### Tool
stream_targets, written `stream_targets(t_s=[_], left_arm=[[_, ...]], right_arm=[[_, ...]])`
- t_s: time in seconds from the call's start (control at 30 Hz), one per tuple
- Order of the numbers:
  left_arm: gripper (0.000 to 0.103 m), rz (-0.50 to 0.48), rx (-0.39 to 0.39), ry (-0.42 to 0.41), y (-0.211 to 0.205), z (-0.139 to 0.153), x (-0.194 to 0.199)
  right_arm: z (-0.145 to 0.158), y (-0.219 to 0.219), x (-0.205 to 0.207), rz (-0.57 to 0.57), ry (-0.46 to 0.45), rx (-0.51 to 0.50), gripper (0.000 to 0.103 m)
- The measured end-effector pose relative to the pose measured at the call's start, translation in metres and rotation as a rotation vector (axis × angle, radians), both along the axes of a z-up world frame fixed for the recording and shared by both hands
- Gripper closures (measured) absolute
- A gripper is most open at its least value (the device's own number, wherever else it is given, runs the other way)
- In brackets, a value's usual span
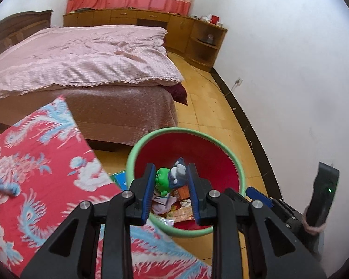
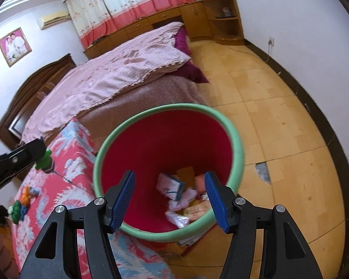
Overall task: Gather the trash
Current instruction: 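Open the right tool while the left tool opens, dropping both items into the bucket, then move both tools back toward the remaining items on the bed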
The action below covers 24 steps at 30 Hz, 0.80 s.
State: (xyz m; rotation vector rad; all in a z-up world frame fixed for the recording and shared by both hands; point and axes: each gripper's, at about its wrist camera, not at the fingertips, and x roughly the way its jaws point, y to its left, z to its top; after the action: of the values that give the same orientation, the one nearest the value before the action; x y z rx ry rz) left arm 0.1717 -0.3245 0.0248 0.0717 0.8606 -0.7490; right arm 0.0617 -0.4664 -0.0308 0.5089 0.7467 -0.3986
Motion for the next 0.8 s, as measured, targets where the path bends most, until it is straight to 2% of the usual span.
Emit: stream_targets(t_s=[0.3, 0.47, 0.6, 0.8], left_arm=[[0.076, -0.027, 0.07, 0.007, -0.028, -0.023, 0.009], [0.076, -0.017, 0.072, 0.002, -0.03, -0.024, 0.01], [0.068, -0.003, 0.075, -0.001, -0.029, -0.025, 0.012], [0.068, 0.032, 0.08, 0.007, -0.019, -0.025, 0.015]], right_arm=[[-0.007, -0.011, -0.002, -0.028, 0.025, -0.014, 0.04], [-0.01, -0.016, -0.003, -0.042, 0.032, -0.004, 0.04], [-0.009, -0.015, -0.004, -0.043, 0.031, -0.007, 0.04], [-0.009, -0.014, -0.004, -0.039, 0.033, -0.005, 0.04]])
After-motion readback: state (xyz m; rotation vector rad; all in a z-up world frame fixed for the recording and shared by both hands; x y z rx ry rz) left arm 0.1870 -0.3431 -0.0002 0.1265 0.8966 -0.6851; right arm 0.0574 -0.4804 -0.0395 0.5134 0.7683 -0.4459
